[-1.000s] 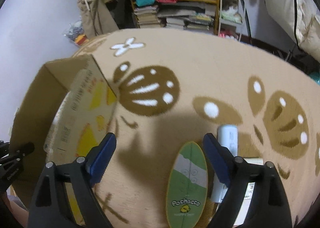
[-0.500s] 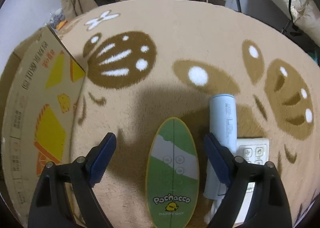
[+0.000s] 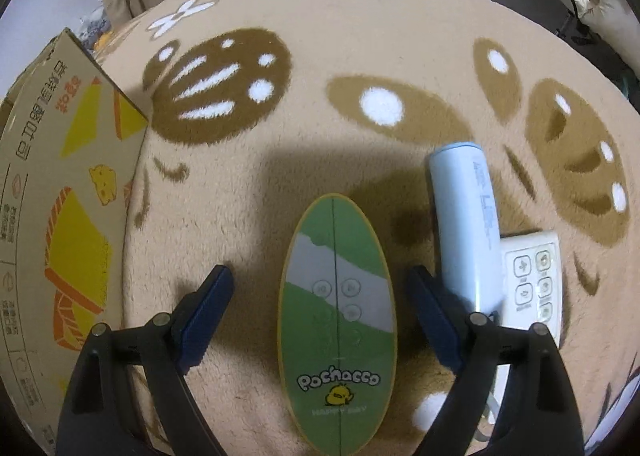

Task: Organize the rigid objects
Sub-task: 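Move the right gripper to the green Pochacco board and grasp it, then carry the green Pochacco board into the box and release it with the right gripper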

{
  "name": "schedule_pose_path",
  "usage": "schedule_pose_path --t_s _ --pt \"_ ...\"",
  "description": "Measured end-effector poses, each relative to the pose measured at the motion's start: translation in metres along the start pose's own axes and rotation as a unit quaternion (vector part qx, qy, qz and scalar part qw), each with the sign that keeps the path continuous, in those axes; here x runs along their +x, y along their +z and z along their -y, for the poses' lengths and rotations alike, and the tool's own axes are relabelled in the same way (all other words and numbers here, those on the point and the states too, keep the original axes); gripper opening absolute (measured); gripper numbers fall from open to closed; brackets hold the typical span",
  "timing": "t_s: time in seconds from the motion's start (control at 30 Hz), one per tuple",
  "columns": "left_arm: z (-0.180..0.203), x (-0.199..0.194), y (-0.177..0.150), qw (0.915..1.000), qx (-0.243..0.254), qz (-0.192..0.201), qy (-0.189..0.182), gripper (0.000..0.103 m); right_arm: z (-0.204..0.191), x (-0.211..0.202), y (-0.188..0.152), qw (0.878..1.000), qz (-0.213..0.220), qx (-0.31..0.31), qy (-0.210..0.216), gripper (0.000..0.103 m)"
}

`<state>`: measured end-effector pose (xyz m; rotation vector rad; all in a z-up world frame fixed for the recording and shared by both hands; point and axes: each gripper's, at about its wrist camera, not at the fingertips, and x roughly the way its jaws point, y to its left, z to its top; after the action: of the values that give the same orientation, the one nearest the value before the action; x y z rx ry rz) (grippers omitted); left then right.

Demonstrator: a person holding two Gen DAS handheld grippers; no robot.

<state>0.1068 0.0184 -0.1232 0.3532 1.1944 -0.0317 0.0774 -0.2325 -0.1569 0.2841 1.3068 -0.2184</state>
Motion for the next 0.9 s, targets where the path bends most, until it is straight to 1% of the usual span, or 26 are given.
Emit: schedule_pose_path --t_s 0.1,0.17,0.23,0.27,0.33,0.5,0.7,0.9 --pt "0.0 0.0 0.0 1.0 0.0 0.0 0.0 0.016 -0.002 -0.001 -0.003 1.0 -0.002 -0.008 -0.013 0.082" --pt "0.0 0.0 0.0 1.0 0.0 0.0 0.0 0.016 -0.001 -0.003 -0.004 1.0 -0.003 -0.009 -0.014 0.076" --pt "0.0 0.0 0.0 1.0 0.0 0.0 0.0 0.016 0.001 -0.006 -0.005 1.0 0.008 -0.006 -0.01 0.061" --pt "0.0 0.0 0.0 1.0 0.0 0.0 0.0 0.016 0.004 -0.007 -0.005 1.0 0.014 -0.002 -0.007 0.058" --pt "0.0 0.0 0.0 1.0 0.0 0.0 0.0 0.016 0.008 -0.009 -0.003 1.0 0.02 0.006 0.001 0.057" --pt "0.0 0.0 0.0 1.0 0.0 0.0 0.0 0.016 0.005 -0.012 -0.002 0.999 0.036 -0.002 -0.007 0.057" --pt "0.0 0.001 -0.001 1.0 -0.001 -0.001 -0.001 0.016 0.003 -0.018 -0.004 0.998 0.067 0.005 0.002 0.057" --pt "0.0 0.001 -0.001 1.0 -0.001 -0.001 -0.002 0.016 -0.014 -0.025 0.011 0.996 0.083 0.002 0.031 0.057"
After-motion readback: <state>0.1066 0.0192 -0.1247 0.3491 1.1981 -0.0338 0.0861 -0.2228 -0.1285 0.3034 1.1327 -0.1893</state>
